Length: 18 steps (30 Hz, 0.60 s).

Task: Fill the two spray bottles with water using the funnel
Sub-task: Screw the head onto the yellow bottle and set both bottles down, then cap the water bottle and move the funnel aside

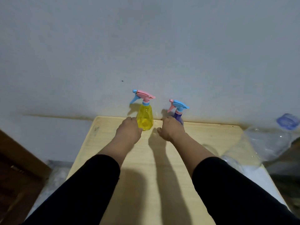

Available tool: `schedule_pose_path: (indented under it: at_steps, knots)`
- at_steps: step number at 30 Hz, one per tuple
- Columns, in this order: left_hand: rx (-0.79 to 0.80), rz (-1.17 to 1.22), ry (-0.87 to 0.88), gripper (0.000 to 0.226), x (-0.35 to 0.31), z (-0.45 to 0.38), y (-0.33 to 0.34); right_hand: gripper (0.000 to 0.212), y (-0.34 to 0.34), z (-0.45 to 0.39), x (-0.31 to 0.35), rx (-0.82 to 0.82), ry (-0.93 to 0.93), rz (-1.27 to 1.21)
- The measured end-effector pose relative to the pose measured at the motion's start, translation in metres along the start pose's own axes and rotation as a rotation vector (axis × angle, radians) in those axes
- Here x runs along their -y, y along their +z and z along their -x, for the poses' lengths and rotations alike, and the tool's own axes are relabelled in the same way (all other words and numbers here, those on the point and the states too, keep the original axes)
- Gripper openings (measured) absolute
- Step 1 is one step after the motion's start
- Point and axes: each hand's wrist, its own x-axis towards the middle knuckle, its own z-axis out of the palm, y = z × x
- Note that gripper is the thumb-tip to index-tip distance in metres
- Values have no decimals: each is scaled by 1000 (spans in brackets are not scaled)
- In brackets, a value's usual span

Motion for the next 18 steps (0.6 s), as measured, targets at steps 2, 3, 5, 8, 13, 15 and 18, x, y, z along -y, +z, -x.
schedule_pose_path:
  at_steps: [2,3,5,8,13,15,18]
  knots:
    - [-9,-25,32,53,-4,17,-13,39,-12,21,2,-45,12,27]
    - [-18,-32,44,53,-5,26,-19,37,-17,33,2,-65,18,23]
    - [-36,-44,69,52,-8,47,-29,35,-25,59,2,-101,39,-21]
    - [-44,-57,114,51,-16,81,-40,32,-36,97,1,-156,90,-95]
    - [-75,-108,216,53,-38,134,-52,32,-52,157,-6,-250,132,-110]
    - [-103,-116,264,55,-50,154,-56,35,-57,178,-13,-316,154,-113]
    - [-181,-116,357,56,-69,176,-60,40,-64,206,-25,-384,190,-101]
